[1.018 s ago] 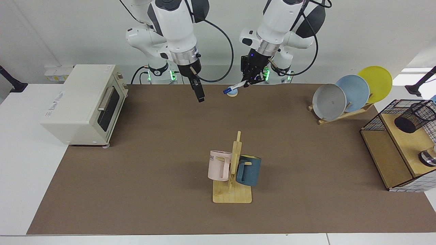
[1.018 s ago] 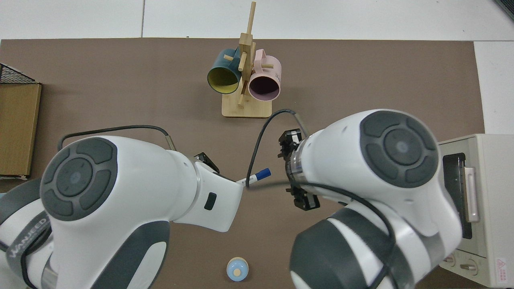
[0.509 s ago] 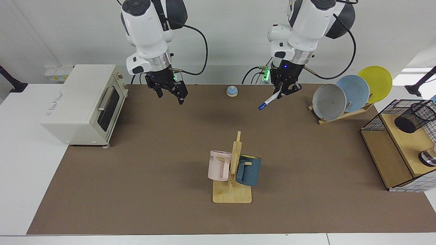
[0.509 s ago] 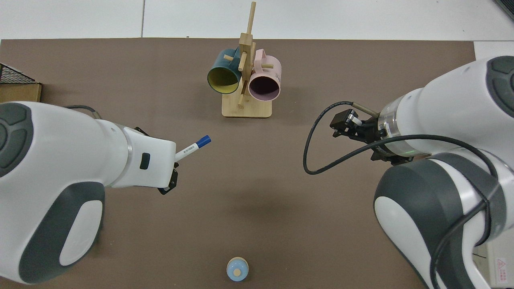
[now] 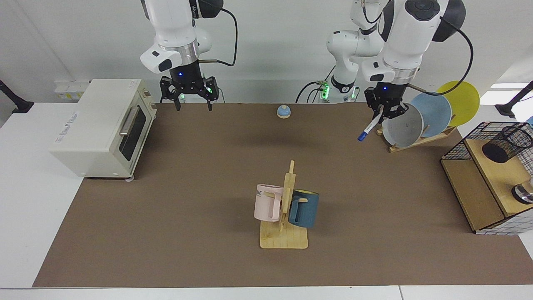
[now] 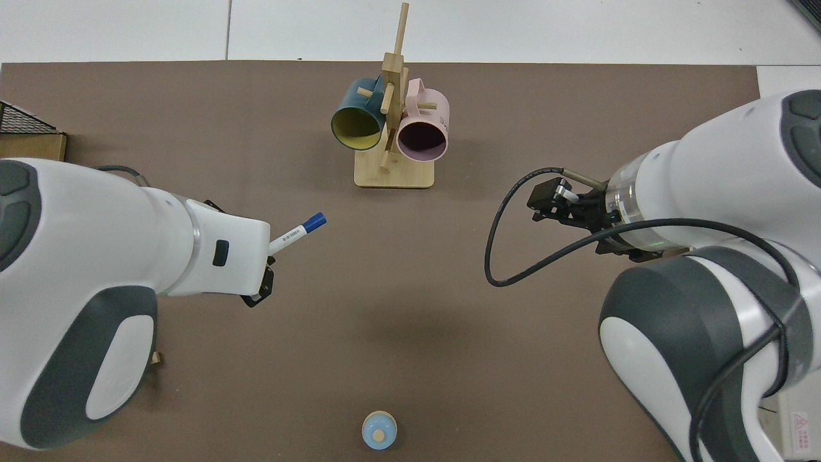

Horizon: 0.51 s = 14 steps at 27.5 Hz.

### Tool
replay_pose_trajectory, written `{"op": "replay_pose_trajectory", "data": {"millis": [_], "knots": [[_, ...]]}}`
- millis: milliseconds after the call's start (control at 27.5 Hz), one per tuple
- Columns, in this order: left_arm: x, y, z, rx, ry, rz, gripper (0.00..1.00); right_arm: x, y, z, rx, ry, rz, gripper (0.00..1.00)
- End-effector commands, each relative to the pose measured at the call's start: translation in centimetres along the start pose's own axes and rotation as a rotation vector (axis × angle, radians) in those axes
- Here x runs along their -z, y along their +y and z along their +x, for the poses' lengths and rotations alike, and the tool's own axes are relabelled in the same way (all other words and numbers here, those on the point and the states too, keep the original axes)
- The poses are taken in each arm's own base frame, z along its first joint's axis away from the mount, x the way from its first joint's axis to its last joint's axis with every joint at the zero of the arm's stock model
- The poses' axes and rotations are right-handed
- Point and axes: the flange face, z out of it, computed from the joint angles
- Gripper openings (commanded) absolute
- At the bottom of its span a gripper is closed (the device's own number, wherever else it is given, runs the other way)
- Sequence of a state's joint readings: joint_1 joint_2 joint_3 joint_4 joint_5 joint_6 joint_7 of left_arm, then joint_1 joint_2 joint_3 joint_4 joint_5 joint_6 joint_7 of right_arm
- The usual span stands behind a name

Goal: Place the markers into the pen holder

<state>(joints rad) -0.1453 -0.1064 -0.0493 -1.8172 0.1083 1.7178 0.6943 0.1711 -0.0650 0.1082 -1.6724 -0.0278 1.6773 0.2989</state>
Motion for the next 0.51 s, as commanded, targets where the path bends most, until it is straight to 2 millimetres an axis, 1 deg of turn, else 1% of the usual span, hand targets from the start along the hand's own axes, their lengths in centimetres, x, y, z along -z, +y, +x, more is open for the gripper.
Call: {"op": "replay_pose_trajectory", "data": {"millis": [0,73,182,255,327,473], "knots": [[1.8,-2.7,-3.1,-0.045,-0.062,0.081,0.00,1.3,1.1,0.1,0.046,-0.010,-0.026,1.00],[2.8,-4.1,-4.2,-0.057,-0.084,0.124,0.00,1.3,1.8,0.1,0.050,-0.038,-0.031,1.00],[3.6,-5.9,-5.9,-0.081,-0.118,0.162,0.00,2.1,3.1,0.9,0.064,-0.040,-0.030,1.00],[4.1,-7.0,-6.8,-0.107,-0.145,0.182,0.00,2.4,3.4,1.2,0.082,-0.048,-0.030,1.00],[4.7,-7.9,-7.9,-0.131,-0.182,0.205,0.00,2.7,3.7,1.6,0.088,-0.057,-0.028,1.00],[6.0,-8.8,-9.2,-0.168,-0.275,0.269,0.00,3.2,4.1,2.2,0.083,-0.064,-0.023,1.00]]}}
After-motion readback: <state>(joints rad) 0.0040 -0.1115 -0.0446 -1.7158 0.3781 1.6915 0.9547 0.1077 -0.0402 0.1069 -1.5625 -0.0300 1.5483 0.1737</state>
